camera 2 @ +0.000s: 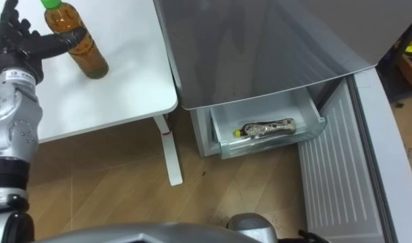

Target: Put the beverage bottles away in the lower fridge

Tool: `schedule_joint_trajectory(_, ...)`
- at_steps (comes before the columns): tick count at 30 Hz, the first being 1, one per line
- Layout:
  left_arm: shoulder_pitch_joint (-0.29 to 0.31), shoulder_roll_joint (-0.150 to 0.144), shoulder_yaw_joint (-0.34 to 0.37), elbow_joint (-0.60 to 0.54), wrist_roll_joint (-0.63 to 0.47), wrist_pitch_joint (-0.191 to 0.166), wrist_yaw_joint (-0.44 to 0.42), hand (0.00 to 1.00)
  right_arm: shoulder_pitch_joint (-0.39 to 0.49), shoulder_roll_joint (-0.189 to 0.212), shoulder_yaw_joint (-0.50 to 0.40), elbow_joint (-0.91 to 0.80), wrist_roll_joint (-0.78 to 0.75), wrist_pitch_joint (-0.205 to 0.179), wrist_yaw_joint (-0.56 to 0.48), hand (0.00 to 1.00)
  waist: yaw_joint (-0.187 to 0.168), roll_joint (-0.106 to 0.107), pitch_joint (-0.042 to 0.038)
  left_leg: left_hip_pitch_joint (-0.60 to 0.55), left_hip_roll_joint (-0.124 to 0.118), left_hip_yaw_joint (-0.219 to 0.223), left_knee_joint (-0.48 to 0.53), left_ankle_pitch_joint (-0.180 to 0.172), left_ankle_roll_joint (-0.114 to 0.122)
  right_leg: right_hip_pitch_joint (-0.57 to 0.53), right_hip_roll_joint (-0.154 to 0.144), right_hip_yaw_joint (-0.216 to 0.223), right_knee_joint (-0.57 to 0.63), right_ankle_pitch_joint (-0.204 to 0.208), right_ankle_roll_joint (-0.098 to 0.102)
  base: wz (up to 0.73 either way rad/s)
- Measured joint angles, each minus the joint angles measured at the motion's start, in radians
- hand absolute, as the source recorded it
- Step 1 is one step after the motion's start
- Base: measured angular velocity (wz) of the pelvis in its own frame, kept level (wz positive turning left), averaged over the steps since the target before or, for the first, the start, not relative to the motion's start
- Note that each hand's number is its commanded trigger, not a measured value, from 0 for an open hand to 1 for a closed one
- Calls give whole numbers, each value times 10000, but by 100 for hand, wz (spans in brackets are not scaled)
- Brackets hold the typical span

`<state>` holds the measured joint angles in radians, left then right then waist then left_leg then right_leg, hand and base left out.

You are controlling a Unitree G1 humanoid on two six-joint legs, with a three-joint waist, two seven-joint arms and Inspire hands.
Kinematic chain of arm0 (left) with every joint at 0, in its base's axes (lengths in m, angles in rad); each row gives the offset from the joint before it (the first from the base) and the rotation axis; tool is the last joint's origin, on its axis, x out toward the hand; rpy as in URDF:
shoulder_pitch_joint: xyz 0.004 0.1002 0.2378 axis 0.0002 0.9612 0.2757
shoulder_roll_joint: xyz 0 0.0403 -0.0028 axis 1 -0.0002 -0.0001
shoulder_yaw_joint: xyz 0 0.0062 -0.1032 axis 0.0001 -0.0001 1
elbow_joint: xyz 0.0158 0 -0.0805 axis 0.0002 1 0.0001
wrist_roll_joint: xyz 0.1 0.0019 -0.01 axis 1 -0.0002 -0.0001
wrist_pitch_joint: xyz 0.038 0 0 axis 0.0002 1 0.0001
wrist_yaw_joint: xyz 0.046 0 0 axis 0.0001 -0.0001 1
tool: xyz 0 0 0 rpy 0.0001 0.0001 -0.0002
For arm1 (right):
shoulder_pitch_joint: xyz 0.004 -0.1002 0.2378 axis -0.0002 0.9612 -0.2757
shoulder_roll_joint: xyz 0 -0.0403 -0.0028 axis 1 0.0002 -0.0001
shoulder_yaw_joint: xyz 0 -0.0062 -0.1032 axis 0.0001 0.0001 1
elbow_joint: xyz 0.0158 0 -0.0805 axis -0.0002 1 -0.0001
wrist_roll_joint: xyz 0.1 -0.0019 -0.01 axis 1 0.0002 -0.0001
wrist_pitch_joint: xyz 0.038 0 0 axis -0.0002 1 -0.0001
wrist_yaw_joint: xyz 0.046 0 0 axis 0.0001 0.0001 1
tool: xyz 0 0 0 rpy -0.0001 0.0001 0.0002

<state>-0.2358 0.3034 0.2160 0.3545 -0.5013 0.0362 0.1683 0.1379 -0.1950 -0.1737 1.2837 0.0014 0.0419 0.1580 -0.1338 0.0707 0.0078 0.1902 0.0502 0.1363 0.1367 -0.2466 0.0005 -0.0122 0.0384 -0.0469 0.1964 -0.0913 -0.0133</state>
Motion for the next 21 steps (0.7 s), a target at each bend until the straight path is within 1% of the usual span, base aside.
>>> schedule_joint_trajectory(3, -171, 25, 267, -3, -144, 18, -8, 0, 18, -12, -62, 8, -324, 95, 26, 0, 21, 32, -21, 7, -32, 3, 6, 1, 1, -179, 22, 183, 208, -22, -16, -22)
schedule_joint_trajectory(4, -182, 54, 384, -2, -147, 35, -29, 0, 23, -20, -61, -4, -583, 191, 64, 0, 22, 50, -30, 5, -48, 8, 6, 1, 1, -247, 23, 199, 289, -42, -16, -20)
schedule_joint_trajectory(6, -252, 55, 471, 1, -144, 103, -38, 0, 37, -26, -59, -3, -960, 282, 83, 0, 18, 51, -32, 6, -65, 15, 8, 1, 1, -289, 23, 242, 349, -50, -11, -11)
schedule_joint_trajectory(8, -285, 55, 557, 1, -120, 123, -70, 0, 75, -26, -61, 2, -1316, 460, 89, 0, 18, 44, -28, 1, -97, 21, 8, 1, 2, -389, 20, 327, 486, -93, -3, -11)
schedule_joint_trajectory(10, -295, 113, 580, 1, -80, 292, -114, 0, 98, -25, -63, 12, -1719, 621, 193, 0, 16, 44, -25, -13, -112, 35, 32, 1, 2, -444, 25, 436, 553, -96, -1, -8)
schedule_joint_trajectory(13, -296, 208, 574, 2, -65, 441, -315, 0, 92, -25, -59, 46, -1999, 702, 340, 0, 2, 27, -14, -38, -116, 50, 113, 0, 2, -463, 29, 466, 604, -103, -7, -3)
schedule_joint_trajectory(16, -298, 232, 574, 1, -58, 459, -462, 0, 94, -24, -59, 46, -2035, 720, 383, 0, 10, 27, -14, -71, -109, 50, 115, 0, 2, -531, 50, 522, 658, -111, -19, -2)
schedule_joint_trajectory(21, -299, 251, 564, 1, -56, 520, -562, 0, -30, -24, -61, 102, -2037, 918, 393, 0, -21, -7, 7, -93, -97, 35, 99, -3, 1, -626, 78, 556, 790, -136, -51, -2)
